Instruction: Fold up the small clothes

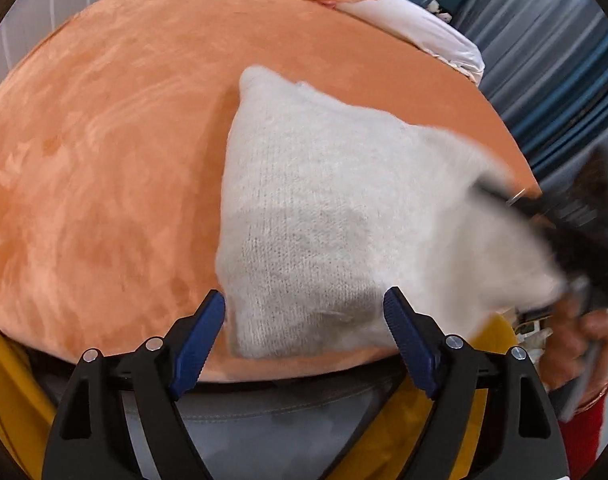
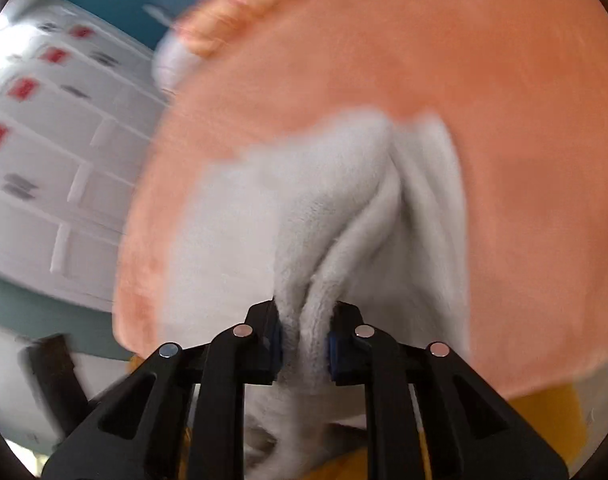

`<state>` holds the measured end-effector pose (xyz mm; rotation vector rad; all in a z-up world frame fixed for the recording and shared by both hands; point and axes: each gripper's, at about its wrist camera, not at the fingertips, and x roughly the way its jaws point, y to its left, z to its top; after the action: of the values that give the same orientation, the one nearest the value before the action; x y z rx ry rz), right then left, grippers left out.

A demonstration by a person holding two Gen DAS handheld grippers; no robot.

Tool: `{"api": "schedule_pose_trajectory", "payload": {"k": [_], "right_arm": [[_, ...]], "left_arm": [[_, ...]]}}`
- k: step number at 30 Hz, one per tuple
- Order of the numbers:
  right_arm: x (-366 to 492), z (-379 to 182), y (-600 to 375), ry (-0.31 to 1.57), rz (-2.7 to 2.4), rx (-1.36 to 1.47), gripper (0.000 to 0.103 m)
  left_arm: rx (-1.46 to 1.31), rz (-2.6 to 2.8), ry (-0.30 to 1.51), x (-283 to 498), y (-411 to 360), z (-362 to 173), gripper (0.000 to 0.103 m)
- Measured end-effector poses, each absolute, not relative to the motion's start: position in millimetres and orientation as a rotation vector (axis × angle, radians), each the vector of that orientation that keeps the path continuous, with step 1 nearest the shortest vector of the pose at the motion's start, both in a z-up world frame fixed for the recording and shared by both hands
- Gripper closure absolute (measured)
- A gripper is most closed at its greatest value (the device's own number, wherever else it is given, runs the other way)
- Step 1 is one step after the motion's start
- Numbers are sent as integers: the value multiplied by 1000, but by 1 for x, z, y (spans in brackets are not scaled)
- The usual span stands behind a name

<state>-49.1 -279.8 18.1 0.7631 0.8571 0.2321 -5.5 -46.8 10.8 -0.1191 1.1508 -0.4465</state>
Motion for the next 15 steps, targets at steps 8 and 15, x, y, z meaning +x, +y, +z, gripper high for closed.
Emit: {"api": "schedule_pose_trajectory", "payload": {"k": [8,15], "right_arm": [[-51,-45,-324,1006,96,826,81],[-103,25,-306,919,125,688,56]], "left_arm": [[87,-404,1152,7,-81,-18,23],[81,-383,1144,9,-80,-23,23]]}}
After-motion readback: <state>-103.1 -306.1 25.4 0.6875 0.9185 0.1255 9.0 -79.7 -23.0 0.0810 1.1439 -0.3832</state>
